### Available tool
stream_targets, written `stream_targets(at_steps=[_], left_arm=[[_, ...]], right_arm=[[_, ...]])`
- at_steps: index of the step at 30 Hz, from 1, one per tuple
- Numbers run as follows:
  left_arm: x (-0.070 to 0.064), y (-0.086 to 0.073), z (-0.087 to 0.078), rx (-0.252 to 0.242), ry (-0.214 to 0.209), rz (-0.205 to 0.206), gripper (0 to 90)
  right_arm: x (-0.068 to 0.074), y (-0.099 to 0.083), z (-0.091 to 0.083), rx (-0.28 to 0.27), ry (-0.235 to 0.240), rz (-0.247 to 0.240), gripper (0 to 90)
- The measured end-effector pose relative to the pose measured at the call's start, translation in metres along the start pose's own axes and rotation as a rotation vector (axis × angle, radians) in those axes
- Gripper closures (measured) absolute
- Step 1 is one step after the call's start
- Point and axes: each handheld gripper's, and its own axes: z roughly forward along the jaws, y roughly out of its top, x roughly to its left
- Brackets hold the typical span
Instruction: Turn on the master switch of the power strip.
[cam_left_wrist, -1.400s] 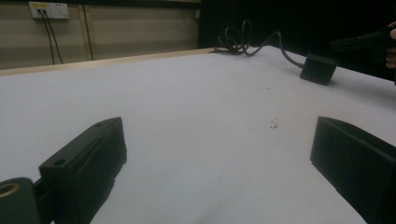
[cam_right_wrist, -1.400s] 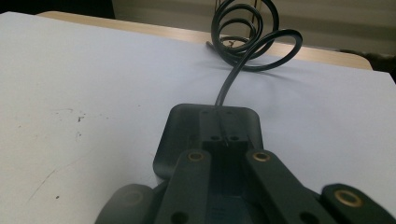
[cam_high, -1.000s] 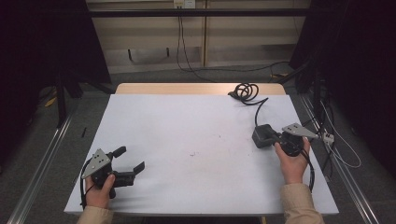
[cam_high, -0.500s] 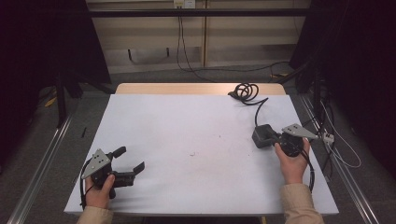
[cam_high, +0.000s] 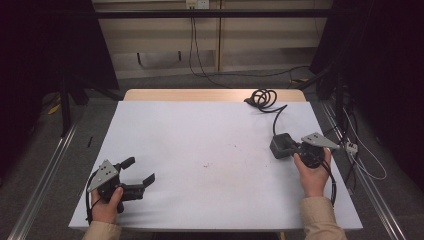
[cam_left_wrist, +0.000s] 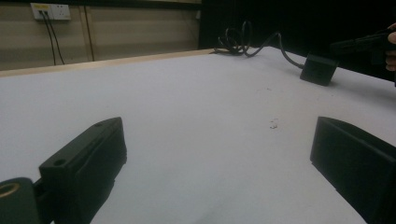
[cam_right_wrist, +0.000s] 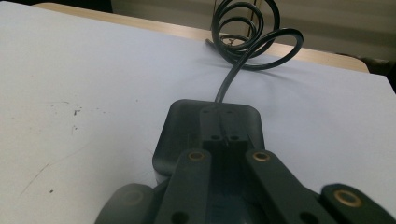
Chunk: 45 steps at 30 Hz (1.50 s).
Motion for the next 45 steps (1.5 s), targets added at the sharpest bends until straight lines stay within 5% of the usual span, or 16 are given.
stream_targets(at_steps=[18,45], left_arm=[[0.0000,-0.0004,-0.0003,0.002,-0.002,-0.003,3.2],[-0.0001,-0.0004,0.0003,0.003,-0.002,-0.002,3.2]], right_arm=[[-0.0007,-0.0002,-0.0001,0.004,0.005,0.024,90.0],[0.0054,0.0011,0.0006,0.021,-0.032,-0.016,90.0]])
